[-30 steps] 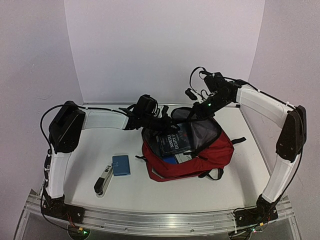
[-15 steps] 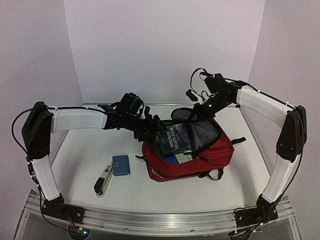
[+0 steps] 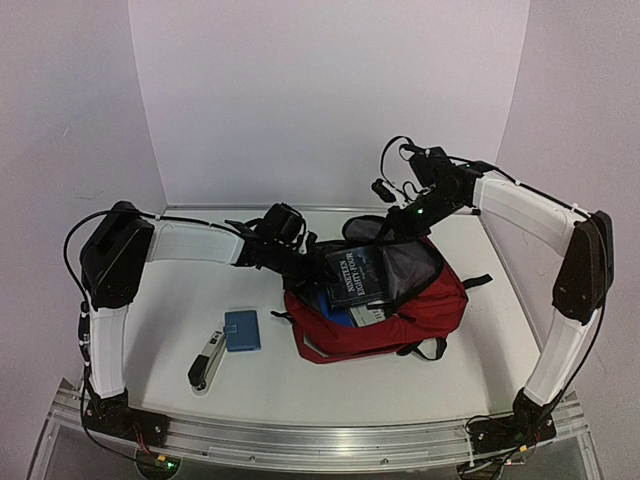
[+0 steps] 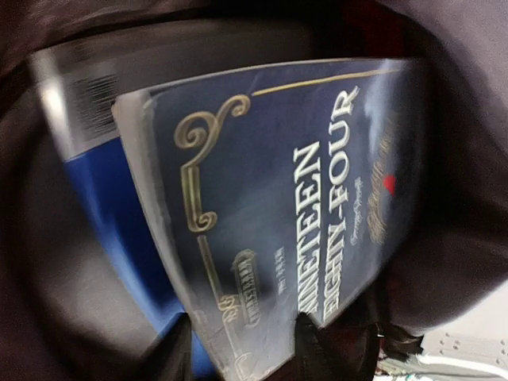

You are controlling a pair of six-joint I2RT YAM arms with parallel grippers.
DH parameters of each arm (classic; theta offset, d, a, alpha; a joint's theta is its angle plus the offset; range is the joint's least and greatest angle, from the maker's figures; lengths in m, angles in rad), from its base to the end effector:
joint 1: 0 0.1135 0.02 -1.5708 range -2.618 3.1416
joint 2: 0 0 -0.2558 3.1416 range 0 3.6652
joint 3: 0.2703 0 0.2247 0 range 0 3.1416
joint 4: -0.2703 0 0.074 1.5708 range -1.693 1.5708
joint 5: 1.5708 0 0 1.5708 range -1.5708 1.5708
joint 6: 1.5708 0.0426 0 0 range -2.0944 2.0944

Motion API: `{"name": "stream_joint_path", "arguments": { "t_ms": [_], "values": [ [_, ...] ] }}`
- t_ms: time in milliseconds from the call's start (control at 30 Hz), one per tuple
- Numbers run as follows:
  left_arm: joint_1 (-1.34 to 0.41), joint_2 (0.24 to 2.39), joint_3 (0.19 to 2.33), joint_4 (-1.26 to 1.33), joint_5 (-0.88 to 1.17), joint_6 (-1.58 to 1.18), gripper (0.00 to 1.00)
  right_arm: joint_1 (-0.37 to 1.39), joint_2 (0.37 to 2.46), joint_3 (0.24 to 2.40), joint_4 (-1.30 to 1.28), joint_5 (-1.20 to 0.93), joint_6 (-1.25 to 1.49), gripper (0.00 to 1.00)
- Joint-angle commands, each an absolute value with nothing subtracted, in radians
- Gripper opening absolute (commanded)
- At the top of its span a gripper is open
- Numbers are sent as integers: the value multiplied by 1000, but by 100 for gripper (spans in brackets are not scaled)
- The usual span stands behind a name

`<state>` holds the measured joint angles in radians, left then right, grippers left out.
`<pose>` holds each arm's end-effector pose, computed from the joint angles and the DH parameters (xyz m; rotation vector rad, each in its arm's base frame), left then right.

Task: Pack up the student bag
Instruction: Place the book in the student bag.

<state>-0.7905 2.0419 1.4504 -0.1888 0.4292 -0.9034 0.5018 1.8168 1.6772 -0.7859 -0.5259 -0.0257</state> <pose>0.2895 -0.3177 0.1912 0.0915 2.6721 -1.2167 0.3156 0.1976 0.3023 -0.8714 2.3617 0.8535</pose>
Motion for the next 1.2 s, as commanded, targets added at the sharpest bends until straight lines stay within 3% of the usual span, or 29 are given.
{"name": "stream_joint_path", "arguments": {
  "t_ms": [0,200,467,833,933,1167],
  "values": [
    [-823,2076,1581,-65,536,-845,31,501,1784,1703,-762,-548,-32,0],
    [-832,2166,1693,44,618,-855,16,501,1811,1758,-762,-558,-29,0],
    [-834,2325,1870,79,659,-906,15,499,1853,1834,-762,-543,-53,0],
    [-816,2355,1979,-70,567,-874,37,416,1960,2028,-774,-524,-170,0],
    [-808,2356,2016,-98,555,-864,47,415,1969,2049,-783,-544,-197,0],
    [-791,2185,1921,-276,464,-768,68,431,1905,1864,-787,-603,-177,0]
  ]
}}
